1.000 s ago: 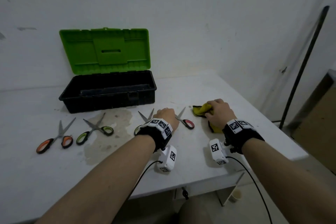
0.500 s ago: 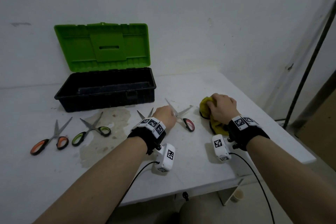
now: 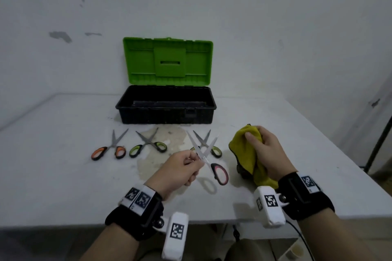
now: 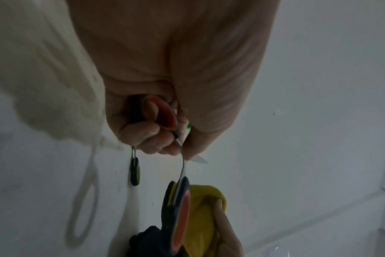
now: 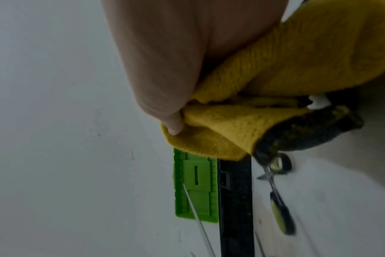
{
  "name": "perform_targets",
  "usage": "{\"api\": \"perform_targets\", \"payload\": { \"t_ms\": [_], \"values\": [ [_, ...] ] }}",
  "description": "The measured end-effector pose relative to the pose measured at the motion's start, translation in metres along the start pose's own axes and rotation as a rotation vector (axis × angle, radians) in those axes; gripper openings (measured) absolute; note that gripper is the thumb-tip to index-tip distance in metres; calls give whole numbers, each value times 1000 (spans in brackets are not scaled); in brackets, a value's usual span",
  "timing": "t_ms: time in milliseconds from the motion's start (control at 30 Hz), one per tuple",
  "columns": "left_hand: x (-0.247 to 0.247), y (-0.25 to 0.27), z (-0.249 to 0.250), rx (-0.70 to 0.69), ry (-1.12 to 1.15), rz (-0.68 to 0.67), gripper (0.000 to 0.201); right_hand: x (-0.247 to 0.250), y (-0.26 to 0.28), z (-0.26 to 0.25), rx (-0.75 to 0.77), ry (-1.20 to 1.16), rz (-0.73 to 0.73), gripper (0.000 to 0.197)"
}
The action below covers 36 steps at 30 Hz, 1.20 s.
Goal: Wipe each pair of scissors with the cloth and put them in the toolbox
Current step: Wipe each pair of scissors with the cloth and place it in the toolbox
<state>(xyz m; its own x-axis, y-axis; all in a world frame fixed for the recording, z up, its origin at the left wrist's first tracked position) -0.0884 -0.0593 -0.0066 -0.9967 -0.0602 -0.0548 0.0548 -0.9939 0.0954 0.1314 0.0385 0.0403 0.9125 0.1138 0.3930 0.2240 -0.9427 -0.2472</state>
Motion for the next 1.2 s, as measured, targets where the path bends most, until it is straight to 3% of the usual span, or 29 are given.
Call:
{"api": "perform_targets", "payload": {
  "t_ms": [133,300,433,667,833,933,1200],
  "values": [
    [14,19,-2,-37,-62,26,18,-34,13,1,-52,-143,-72,17],
    [15,20,-9,-12,-4,23,17,-53,21,2,-79,-133,-13,13],
    [10,15,-15,12,-12,0,17,-63,28,2,-159,-231,-70,16],
    [2,-2,-24,96,95,-64,19,-61,30,3,-100,-176,-126,17],
    [-4,-8,-19,80,88,-120,23,-56,32,-4,-56,-85,-67,19],
    [-7,-10,-19,81,124,-131,23,-56,35,-2,-93,-100,-123,22],
    [-11,-10,-26,136,258,-118,18,-51,42,-14,162,263,-129,30]
  ]
}}
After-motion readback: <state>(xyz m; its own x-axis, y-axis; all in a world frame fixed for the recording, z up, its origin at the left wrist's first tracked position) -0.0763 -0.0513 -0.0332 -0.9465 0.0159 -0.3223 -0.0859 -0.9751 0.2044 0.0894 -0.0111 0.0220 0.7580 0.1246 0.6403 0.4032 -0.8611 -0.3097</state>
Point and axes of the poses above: each hand's wrist, its own y-axis away from the middle knuckle, its own x-axis out of the back of the hand, z = x × y, the point moved 8 cm from there along -y, towards the middle knuckle, and after that the axes turned 12 degrees about y, right-handed, at the moved point
